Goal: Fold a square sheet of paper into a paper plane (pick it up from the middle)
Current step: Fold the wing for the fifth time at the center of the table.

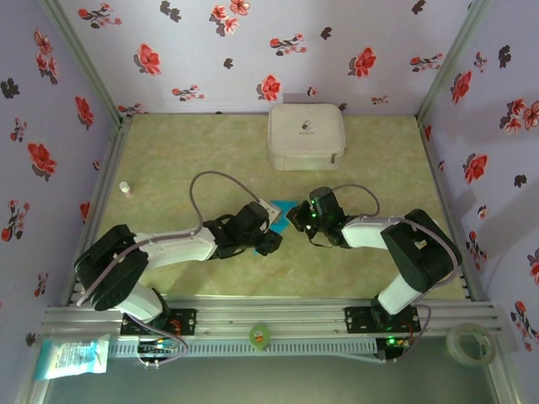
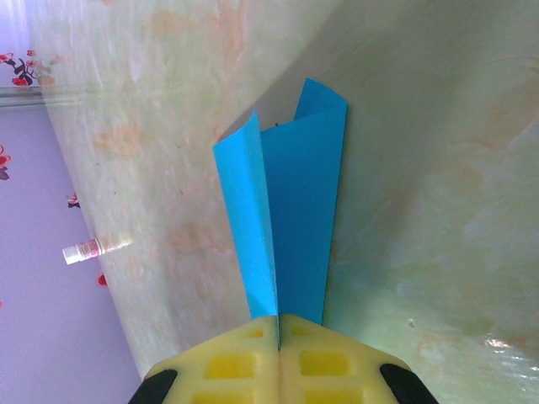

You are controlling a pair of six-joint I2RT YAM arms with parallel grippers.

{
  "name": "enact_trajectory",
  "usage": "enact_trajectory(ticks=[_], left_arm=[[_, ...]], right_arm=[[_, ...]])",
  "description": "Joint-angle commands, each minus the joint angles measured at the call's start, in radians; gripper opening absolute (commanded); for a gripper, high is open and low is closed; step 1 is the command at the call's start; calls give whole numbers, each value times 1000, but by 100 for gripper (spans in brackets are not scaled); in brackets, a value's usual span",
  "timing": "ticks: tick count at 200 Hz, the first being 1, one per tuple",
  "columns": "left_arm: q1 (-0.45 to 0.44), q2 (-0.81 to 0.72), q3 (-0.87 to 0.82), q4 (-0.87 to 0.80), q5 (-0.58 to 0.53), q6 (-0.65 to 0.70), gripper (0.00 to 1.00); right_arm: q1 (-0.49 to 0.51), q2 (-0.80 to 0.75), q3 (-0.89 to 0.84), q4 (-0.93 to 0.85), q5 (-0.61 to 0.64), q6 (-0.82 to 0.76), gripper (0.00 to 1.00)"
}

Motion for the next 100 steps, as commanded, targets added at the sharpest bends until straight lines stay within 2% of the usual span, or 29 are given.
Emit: enact_trajectory(ticks=[1,100], left_arm=[[-29,36,42,-63,-120,56,44],[-91,181,144,-136,-264,82,46]], right_arm=[[8,-18,-9,26,15,15,5],[9,-18,0,19,16,14,5]])
